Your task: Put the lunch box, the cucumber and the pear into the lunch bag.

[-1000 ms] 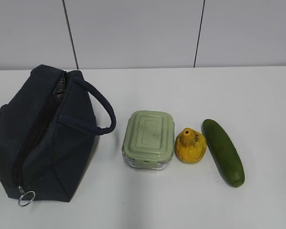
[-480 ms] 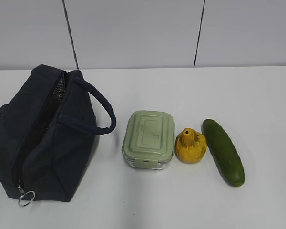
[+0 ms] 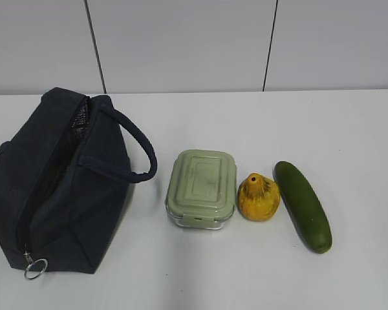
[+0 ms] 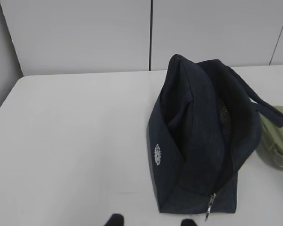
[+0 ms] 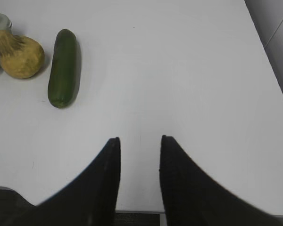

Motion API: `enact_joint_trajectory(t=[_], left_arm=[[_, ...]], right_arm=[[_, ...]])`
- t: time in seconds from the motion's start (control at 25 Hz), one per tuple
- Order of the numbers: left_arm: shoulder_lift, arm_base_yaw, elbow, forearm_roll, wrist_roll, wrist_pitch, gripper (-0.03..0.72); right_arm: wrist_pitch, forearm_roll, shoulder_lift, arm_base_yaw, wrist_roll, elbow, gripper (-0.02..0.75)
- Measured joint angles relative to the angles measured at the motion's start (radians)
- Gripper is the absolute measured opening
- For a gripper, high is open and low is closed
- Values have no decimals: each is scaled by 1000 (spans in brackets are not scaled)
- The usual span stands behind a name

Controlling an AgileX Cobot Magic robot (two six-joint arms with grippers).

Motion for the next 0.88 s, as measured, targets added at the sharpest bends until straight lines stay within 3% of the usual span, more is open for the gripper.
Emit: enact_joint_trajectory(t=[0.12,0.4,0.6,0.88], left_arm=[[0,-19,0,-32,0,0,235],[135,-151,-58,-154,0,36,278],[398,-226,-174,-197,-2,-12,357],[788,-237,-265,-211,65,-142,370]], right_arm=[[0,0,0,0,0,0,240],[46,30,50,55,-15,-40,240],[15,32,216,69,1,-106,247],[-120,147,590,69,12,-173,356]])
